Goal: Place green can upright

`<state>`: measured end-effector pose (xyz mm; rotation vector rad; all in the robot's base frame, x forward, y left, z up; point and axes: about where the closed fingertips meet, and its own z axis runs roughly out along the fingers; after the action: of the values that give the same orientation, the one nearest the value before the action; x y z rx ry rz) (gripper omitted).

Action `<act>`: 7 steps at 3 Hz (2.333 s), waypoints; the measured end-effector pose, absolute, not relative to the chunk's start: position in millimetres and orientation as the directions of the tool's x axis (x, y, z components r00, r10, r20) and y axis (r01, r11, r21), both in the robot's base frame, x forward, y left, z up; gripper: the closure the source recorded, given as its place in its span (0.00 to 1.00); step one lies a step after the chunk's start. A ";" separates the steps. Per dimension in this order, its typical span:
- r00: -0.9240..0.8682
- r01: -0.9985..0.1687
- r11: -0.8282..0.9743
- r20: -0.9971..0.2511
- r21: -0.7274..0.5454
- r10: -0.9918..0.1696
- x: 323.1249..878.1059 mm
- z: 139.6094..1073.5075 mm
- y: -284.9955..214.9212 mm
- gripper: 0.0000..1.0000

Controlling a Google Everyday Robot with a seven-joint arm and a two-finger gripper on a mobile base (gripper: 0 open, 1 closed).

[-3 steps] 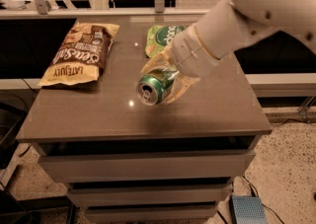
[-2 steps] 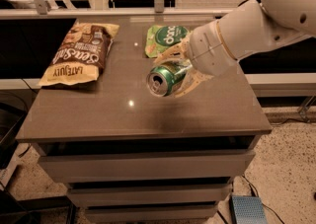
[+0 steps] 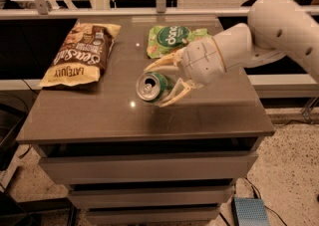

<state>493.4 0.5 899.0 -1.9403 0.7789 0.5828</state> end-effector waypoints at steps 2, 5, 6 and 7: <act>0.436 -0.868 -0.277 -0.899 -0.412 -0.030 515.7 914.6 3.9 1.00; 0.205 -0.916 -0.361 -0.978 -0.176 -0.044 519.8 874.9 -10.7 1.00; 0.205 -0.916 -0.361 -0.978 -0.176 -0.044 519.8 878.1 -10.7 1.00; 0.205 -0.916 -0.361 -0.978 -0.176 -0.044 519.8 878.2 -10.7 1.00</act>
Offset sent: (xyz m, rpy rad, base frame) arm 0.0457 -0.0166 0.0293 0.3564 0.4663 0.0604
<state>519.8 -10.7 878.2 -1.6200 0.9249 1.2749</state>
